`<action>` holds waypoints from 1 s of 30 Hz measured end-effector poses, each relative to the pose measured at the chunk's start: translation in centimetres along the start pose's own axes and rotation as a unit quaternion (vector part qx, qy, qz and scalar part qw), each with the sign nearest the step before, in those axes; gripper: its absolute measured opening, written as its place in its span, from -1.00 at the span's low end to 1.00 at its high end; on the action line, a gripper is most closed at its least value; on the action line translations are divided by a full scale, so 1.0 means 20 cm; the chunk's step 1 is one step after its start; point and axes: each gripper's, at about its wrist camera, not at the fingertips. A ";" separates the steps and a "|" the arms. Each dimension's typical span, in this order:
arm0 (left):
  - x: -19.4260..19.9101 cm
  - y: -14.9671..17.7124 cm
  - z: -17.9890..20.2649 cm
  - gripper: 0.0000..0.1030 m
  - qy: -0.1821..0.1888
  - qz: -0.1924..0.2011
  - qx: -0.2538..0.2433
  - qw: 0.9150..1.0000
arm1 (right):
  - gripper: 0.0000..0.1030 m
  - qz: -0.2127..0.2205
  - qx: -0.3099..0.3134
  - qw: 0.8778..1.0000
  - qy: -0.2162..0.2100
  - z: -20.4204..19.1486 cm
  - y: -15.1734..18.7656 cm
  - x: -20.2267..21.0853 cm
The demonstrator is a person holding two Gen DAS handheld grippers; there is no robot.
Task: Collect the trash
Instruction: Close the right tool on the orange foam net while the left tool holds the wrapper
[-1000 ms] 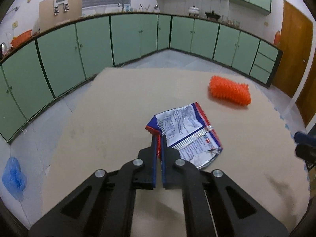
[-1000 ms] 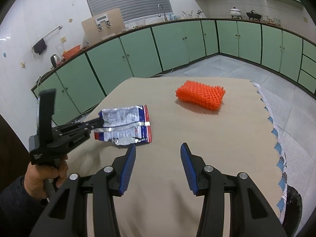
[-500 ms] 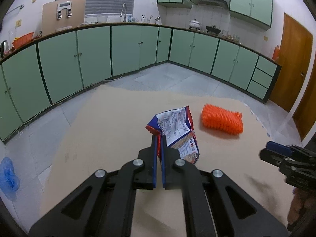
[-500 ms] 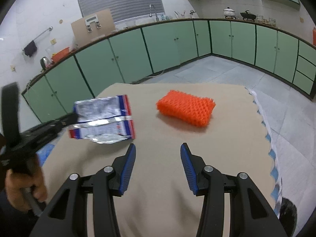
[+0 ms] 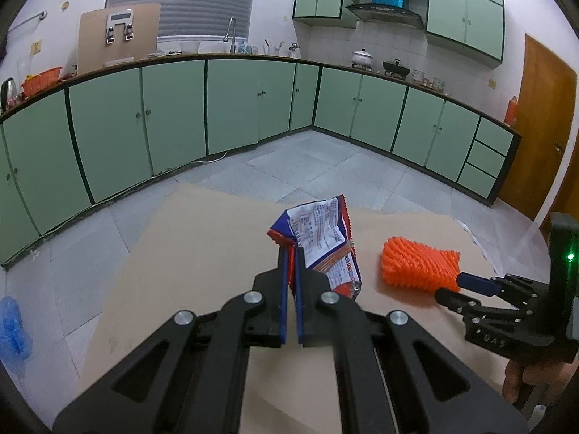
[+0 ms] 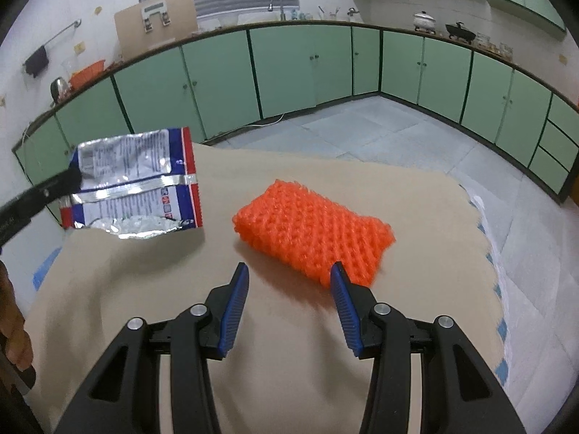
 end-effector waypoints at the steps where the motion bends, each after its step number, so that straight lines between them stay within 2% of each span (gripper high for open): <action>1: 0.00 0.00 0.00 -0.96 0.001 0.000 0.001 1.000 | -0.10 -0.003 0.002 1.000 0.002 0.00 0.00 -0.01; 7: -0.01 0.01 0.00 -0.96 0.003 0.000 0.000 1.000 | -0.10 -0.032 0.007 0.999 0.018 0.04 -0.01 -0.13; 8: -0.01 0.01 0.00 -0.96 0.003 0.000 0.001 1.000 | -0.17 -0.032 0.011 0.999 0.021 0.04 -0.02 -0.13; 12: -0.01 0.02 0.00 -0.96 0.002 -0.001 0.000 1.000 | -0.84 -0.037 0.012 0.999 0.022 0.06 -0.04 -0.15; 15: -0.01 0.02 0.00 -0.96 0.001 0.000 0.001 1.000 | -1.00 -0.026 0.010 0.999 0.016 0.07 -0.04 -0.12; 23: 0.03 0.00 -0.01 -0.96 0.002 0.005 0.002 1.000 | -1.00 0.011 0.009 1.000 -0.015 -0.03 -0.01 0.12; 30: 0.16 -0.03 0.00 -0.96 0.006 0.017 0.003 1.000 | -1.00 0.046 0.012 0.998 -0.036 -0.13 -0.03 0.36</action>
Point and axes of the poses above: each gripper's, at about its wrist camera, not at the fingertips, and x roughly against the way its jaws point, z to its right, y to its underside, and after that the axes turned 15 degrees about -y, right-handed
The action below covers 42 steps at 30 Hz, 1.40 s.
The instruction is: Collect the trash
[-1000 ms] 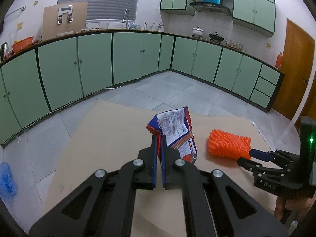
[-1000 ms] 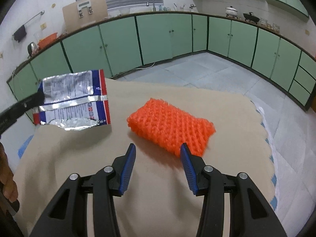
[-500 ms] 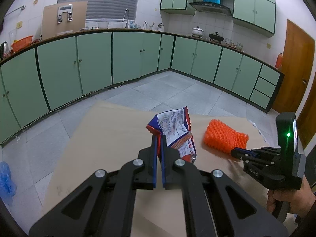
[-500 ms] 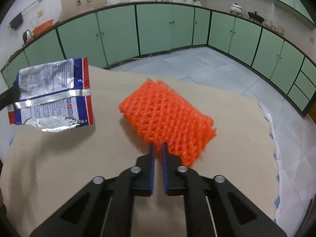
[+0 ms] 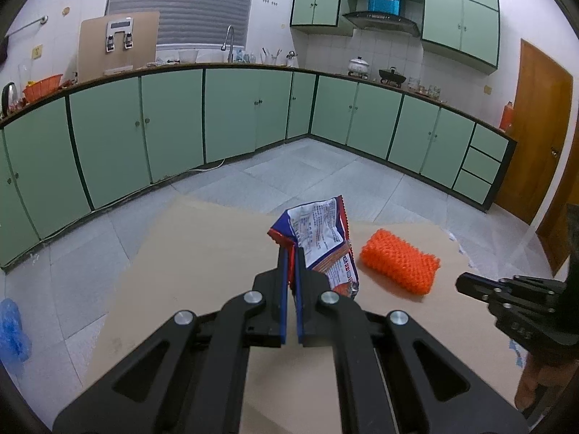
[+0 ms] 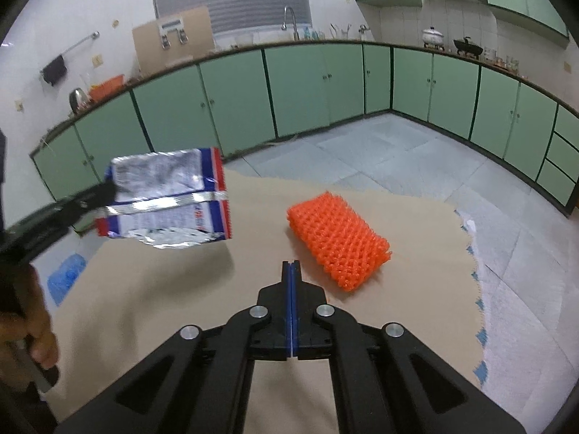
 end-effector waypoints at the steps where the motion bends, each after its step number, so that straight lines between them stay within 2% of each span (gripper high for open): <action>1: 0.02 0.00 0.00 -0.96 0.001 0.001 0.000 1.000 | -1.00 0.006 0.001 1.000 -0.003 -0.01 0.00 0.05; 6: 0.15 -0.01 0.03 -0.96 0.004 0.014 -0.004 1.000 | -1.00 0.020 0.007 1.000 0.001 -0.03 -0.01 0.18; 15: 0.25 0.03 0.02 -0.96 0.003 0.026 0.004 1.000 | -1.00 0.011 0.000 1.000 0.024 0.09 0.08 0.17; 19: 0.15 0.02 0.04 -0.96 -0.007 0.025 -0.006 1.000 | -1.00 0.006 -0.011 0.999 0.030 0.15 0.09 0.10; 23: 0.01 -0.06 0.02 -0.96 -0.007 0.025 0.002 1.000 | -0.99 -0.008 -0.013 0.999 0.035 0.19 0.06 -0.01; 25: -0.04 -0.10 0.01 -0.96 -0.006 0.035 0.007 0.999 | -0.77 -0.013 -0.020 0.999 0.040 0.23 0.04 -0.07; 27: -0.11 -0.10 0.02 -0.96 -0.007 0.034 0.008 0.999 | -0.38 -0.016 -0.025 0.999 0.045 0.28 0.03 -0.13; 32: -0.31 -0.10 0.03 -0.96 -0.011 0.011 0.016 1.000 | 0.12 -0.023 0.007 0.998 0.051 0.26 -0.03 -0.26; 37: -0.39 -0.11 0.03 -0.96 -0.014 0.005 0.017 1.000 | 0.12 -0.038 0.034 0.998 0.043 0.22 -0.07 -0.38; 42: -0.44 -0.10 0.03 -0.95 -0.016 -0.001 0.013 1.000 | 0.12 -0.081 0.028 0.995 0.050 0.26 -0.06 -0.54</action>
Point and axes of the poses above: each gripper's, at about its wrist camera, not at the fingertips, and x roughly against the way its jaws point, z to its right, y to its underside, and after that the axes turned 15 degrees about -y, right-handed
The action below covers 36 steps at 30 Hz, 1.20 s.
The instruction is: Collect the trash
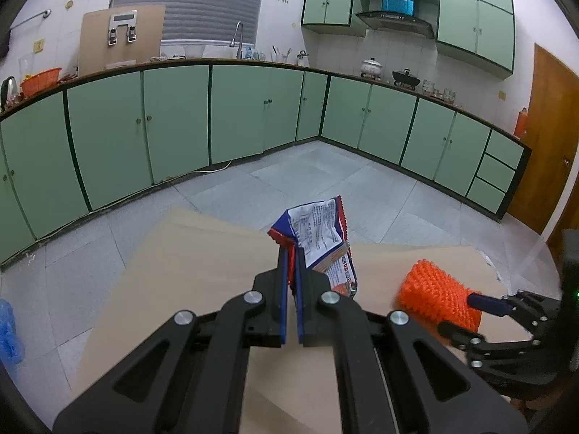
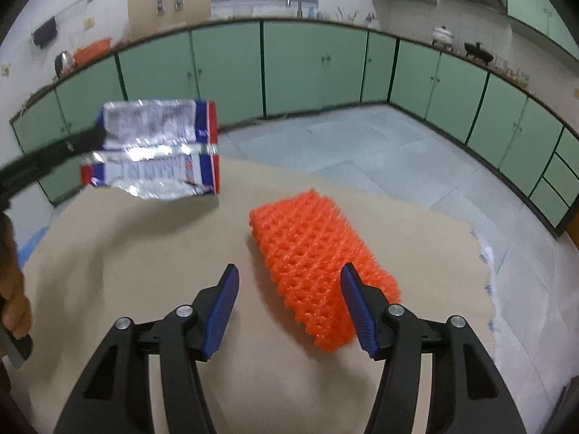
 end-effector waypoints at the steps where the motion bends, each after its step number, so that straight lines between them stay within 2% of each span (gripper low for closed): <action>1: 0.00 0.00 0.00 -0.95 0.000 0.000 -0.001 1.000 | 0.12 -0.008 -0.006 1.000 -0.006 0.02 0.00 -0.02; 2: 0.01 0.00 0.00 -0.95 -0.001 0.001 -0.001 1.000 | 0.03 -0.009 -0.008 1.000 -0.005 0.02 0.01 -0.03; 3: 0.02 0.00 0.00 -0.95 -0.001 0.002 -0.002 1.000 | -0.27 -0.009 -0.010 1.000 -0.003 0.03 0.00 -0.03; 6: 0.03 -0.01 -0.01 -0.95 -0.002 0.002 -0.002 1.000 | -0.77 0.003 -0.037 0.999 -0.024 0.08 -0.01 0.01; 16: 0.14 -0.03 0.00 -0.95 -0.003 0.012 -0.005 1.000 | -0.83 0.041 -0.029 0.998 -0.035 0.04 -0.02 0.22; 23: 0.30 -0.04 0.01 -0.95 -0.001 0.019 -0.007 1.000 | -0.83 0.068 -0.032 0.997 -0.036 0.01 0.01 0.41; 31: 0.61 0.04 0.09 -0.95 0.015 0.028 -0.024 0.999 | -0.83 0.107 -0.044 0.993 -0.040 -0.03 0.14 0.75; 36: 0.91 0.14 0.20 -0.95 0.043 0.035 -0.042 0.998 | -0.83 0.132 -0.052 0.989 -0.035 -0.07 0.26 1.03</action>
Point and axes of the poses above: each gripper's, at about its wrist camera, not at the fingertips, and x roughly against the way its jaws point, z to its right, y to its underside, and after that the axes turned 15 degrees about -y, right-handed
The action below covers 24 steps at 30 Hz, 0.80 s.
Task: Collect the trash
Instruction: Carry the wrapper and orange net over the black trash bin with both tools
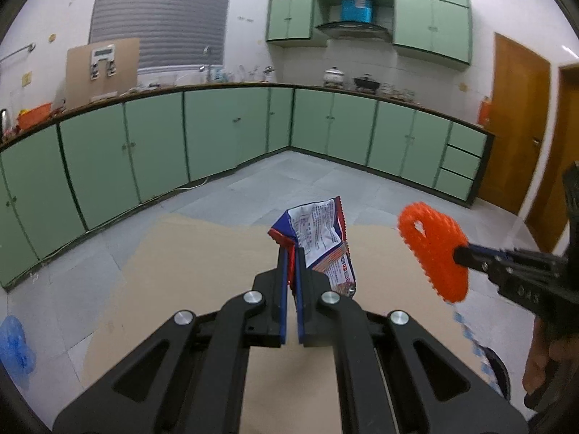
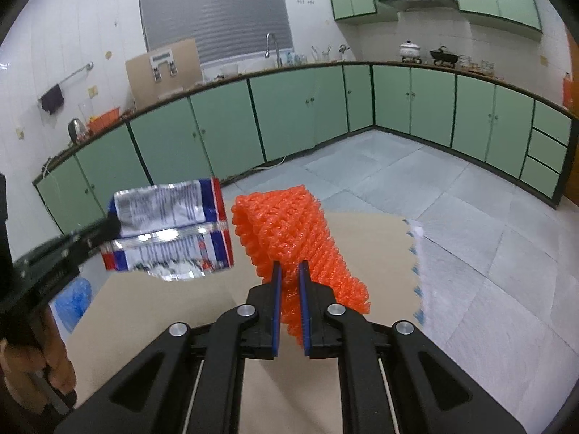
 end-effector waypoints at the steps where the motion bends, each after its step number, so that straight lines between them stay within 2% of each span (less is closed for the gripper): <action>1: 0.07 0.02 0.03 -0.95 0.010 0.001 -0.001 1.000 | -0.83 0.005 -0.001 1.000 0.001 0.00 0.02 0.06; 8: 0.43 0.12 0.24 -0.95 0.061 0.014 -0.017 0.998 | -0.83 0.039 -0.014 0.999 0.020 -0.03 0.12 0.44; 13: 0.61 0.20 0.38 -0.95 0.094 0.018 -0.028 0.995 | -0.83 0.062 -0.036 0.997 0.042 0.01 0.24 0.70; 24: 0.90 0.45 0.90 -0.95 0.184 0.013 -0.088 0.979 | -0.83 0.081 -0.097 0.984 0.122 0.19 0.60 1.21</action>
Point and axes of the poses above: each gripper's, at about its wrist camera, not at the fingertips, and x roughly against the way its jaws point, z to its right, y to its underside, and after that the axes turned 15 degrees about -y, right-handed
